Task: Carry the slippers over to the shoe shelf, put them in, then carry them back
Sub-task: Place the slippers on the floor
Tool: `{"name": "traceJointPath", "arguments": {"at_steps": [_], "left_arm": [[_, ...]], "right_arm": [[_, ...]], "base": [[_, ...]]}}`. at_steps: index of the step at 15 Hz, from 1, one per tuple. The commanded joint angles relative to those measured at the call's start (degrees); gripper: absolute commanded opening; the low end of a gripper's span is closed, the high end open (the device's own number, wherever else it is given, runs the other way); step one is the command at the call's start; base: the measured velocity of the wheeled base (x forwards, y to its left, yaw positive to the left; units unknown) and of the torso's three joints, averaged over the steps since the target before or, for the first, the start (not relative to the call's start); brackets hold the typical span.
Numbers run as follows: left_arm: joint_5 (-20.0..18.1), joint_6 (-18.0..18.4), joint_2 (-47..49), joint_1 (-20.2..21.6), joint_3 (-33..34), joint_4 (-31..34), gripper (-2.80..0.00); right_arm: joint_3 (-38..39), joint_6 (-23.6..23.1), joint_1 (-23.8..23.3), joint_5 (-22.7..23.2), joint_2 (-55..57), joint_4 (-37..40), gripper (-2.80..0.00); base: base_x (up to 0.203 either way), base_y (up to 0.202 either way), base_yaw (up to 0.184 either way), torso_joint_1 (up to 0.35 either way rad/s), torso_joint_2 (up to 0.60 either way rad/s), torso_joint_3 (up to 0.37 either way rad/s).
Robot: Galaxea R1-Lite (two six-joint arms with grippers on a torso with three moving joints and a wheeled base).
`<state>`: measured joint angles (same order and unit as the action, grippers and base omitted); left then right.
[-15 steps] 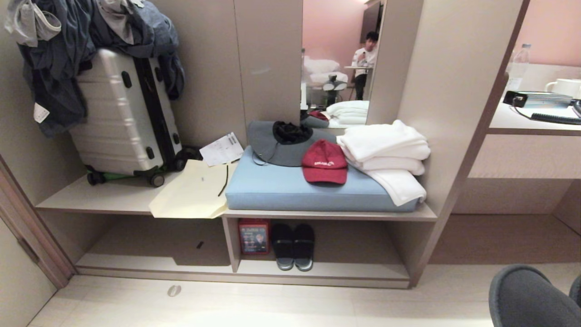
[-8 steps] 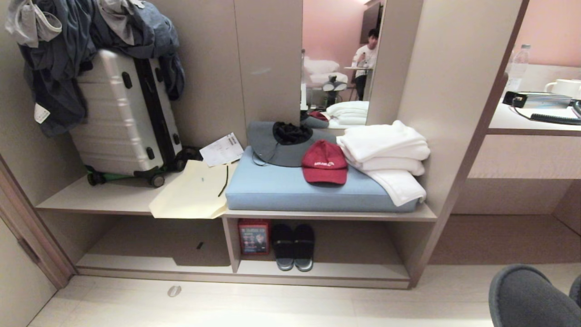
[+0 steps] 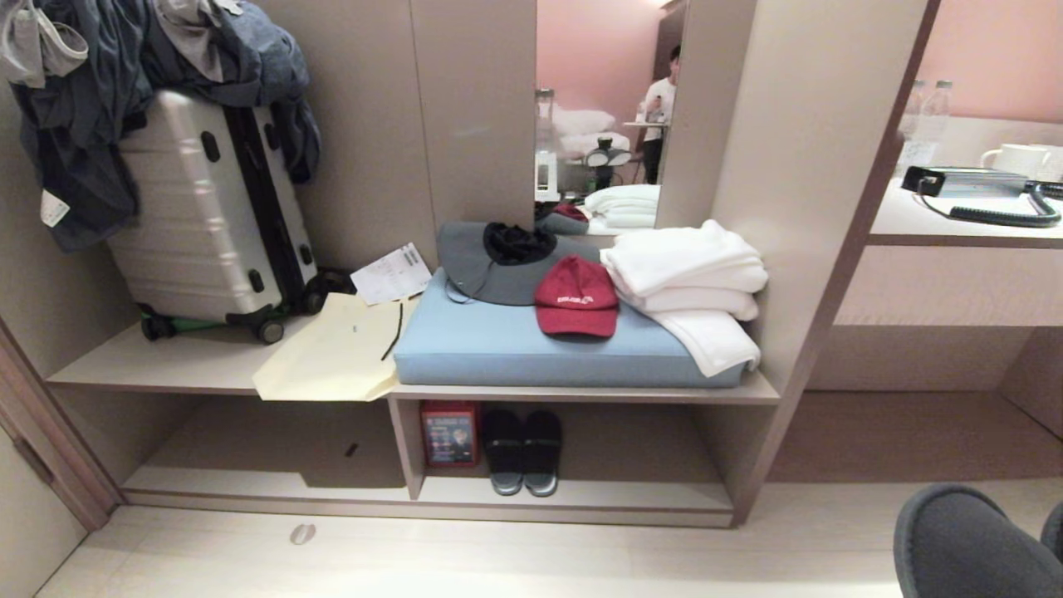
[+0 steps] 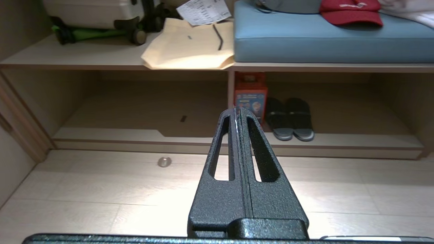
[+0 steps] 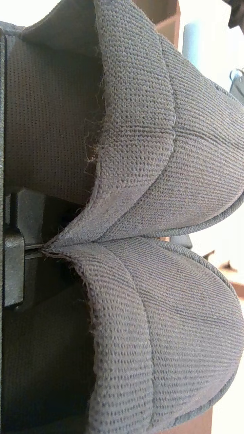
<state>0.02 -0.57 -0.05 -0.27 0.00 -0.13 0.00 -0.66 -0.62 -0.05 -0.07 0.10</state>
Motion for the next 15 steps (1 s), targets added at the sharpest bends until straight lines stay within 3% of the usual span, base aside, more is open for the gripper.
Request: {"name": "traceJointPath", "arguments": {"at_steps": [1, 15], "left_arm": [[0.03, 0.05, 0.1, 0.0, 0.09, -0.04, -2.8], [0.06, 0.13, 0.05, 0.0, 0.09, 0.05, -2.8]], "right_arm": [[0.0, -0.04, -0.03, 0.02, -0.1, -0.01, -2.8], [0.0, -0.04, 0.01, -0.04, -0.1, -0.01, -2.8]], "base": [[0.0, -0.196, -0.005, 0.002, 0.0, 0.002], [0.0, -0.196, 0.002, 0.003, 0.0, 0.003]]}}
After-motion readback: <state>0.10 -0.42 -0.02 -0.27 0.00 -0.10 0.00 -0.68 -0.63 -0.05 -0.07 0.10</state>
